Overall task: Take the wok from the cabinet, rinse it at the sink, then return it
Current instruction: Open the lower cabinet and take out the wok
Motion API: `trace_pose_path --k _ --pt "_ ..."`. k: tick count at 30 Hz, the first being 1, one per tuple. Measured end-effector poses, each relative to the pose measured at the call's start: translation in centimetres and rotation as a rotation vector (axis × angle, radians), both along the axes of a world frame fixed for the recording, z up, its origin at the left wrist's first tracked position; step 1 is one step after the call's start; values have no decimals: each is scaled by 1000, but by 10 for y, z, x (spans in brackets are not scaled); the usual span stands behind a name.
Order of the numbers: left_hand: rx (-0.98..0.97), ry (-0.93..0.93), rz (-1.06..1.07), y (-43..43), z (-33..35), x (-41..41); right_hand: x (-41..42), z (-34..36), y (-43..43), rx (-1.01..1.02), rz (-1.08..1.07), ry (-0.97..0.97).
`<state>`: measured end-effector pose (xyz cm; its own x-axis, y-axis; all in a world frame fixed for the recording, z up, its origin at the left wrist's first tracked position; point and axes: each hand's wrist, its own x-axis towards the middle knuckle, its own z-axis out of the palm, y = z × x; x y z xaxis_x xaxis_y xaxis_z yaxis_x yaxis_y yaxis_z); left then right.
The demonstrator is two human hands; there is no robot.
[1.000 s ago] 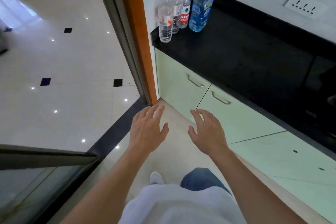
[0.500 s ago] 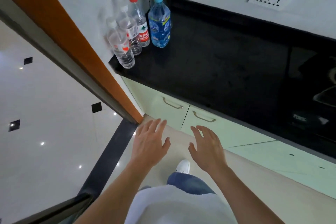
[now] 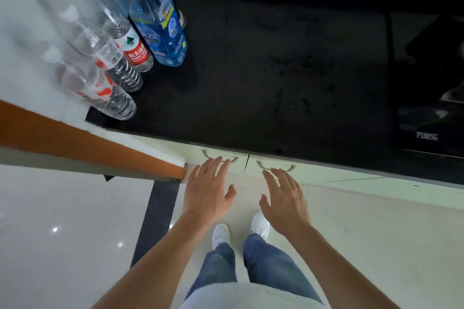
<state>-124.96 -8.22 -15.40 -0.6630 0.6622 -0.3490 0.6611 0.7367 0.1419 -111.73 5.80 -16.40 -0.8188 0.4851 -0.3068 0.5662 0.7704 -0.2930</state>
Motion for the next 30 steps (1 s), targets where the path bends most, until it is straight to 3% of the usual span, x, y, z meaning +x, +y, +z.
trace_pose_path --k 13,20,30 --pt "14 -16 -196 -5 -54 -31 -33 -42 -23 111 -135 -14" --pt "52 8 -203 -14 -66 -24 -31 -49 -29 50 -237 14" --pt "62 35 -237 -63 -66 2 23 -43 -45 43 -132 -43"
